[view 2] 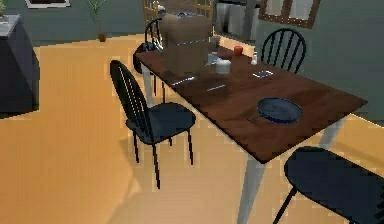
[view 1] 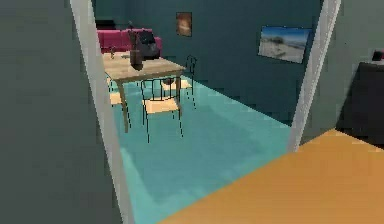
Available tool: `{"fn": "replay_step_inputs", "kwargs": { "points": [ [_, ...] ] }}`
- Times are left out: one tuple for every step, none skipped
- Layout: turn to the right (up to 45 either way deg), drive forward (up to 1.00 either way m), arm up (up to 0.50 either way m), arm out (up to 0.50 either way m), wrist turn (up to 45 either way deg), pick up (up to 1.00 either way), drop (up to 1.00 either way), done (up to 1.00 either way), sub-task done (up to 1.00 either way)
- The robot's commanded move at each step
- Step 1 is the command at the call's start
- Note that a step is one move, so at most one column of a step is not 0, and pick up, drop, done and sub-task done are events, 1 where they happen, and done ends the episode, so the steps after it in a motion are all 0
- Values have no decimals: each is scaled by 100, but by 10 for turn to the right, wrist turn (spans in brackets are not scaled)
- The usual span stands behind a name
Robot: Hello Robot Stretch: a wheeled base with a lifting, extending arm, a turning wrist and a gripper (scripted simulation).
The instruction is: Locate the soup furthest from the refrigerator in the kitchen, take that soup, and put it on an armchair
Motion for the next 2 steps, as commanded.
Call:
{"fn": "replay_step_inputs", "kwargs": {
  "points": [
    [240, 0, 0, 0, 0, 0, 0, 0, 0],
    [0, 10, 0, 0, 0, 0, 0, 0, 0]
  ]
}}
